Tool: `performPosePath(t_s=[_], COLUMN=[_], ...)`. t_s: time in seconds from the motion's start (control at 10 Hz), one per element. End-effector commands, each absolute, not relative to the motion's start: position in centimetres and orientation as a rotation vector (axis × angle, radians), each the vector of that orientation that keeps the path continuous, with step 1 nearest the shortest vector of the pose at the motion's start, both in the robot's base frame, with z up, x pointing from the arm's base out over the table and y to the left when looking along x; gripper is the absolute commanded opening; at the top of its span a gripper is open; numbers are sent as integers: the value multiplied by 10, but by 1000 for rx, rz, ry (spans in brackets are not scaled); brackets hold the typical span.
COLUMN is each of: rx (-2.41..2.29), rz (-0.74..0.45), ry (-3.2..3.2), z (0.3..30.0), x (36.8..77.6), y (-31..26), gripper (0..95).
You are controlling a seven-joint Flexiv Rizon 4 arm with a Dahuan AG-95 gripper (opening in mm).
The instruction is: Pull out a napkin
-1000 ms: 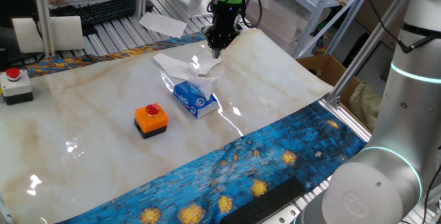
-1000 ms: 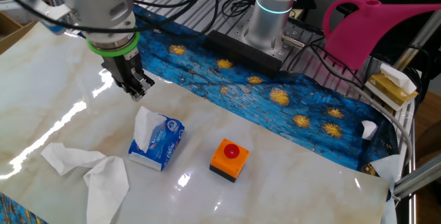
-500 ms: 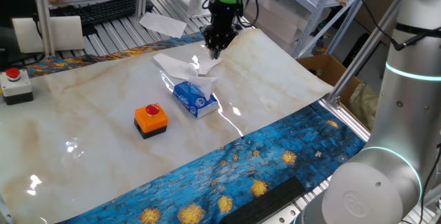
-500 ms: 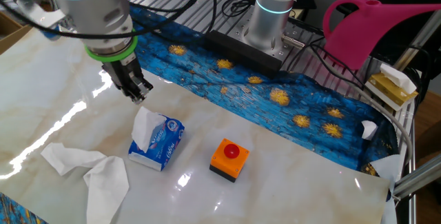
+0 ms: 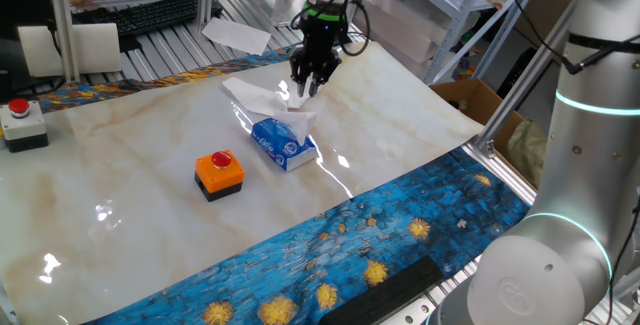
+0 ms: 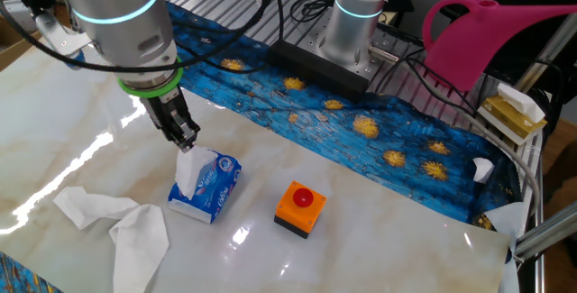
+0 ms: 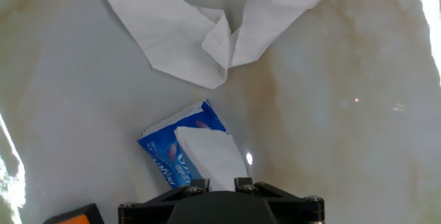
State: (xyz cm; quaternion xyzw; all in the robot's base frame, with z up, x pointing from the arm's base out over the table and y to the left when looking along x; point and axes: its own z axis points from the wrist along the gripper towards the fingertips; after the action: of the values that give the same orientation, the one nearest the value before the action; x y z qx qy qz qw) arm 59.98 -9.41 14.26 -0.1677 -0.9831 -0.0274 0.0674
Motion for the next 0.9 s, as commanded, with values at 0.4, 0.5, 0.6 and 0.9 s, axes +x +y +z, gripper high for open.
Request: performPosePath(t_s=[0.4,0.5,0.6,0.9], rx=[-754,-810,-848,-902], rz=[-272,-294,-295,-336], ry=[-2910,-2889,-2877,-2803], z=[139,139,139,130], x=[598,598,598,603], y=[-89,-89,-89,-84], gripper=[190,190,190,190])
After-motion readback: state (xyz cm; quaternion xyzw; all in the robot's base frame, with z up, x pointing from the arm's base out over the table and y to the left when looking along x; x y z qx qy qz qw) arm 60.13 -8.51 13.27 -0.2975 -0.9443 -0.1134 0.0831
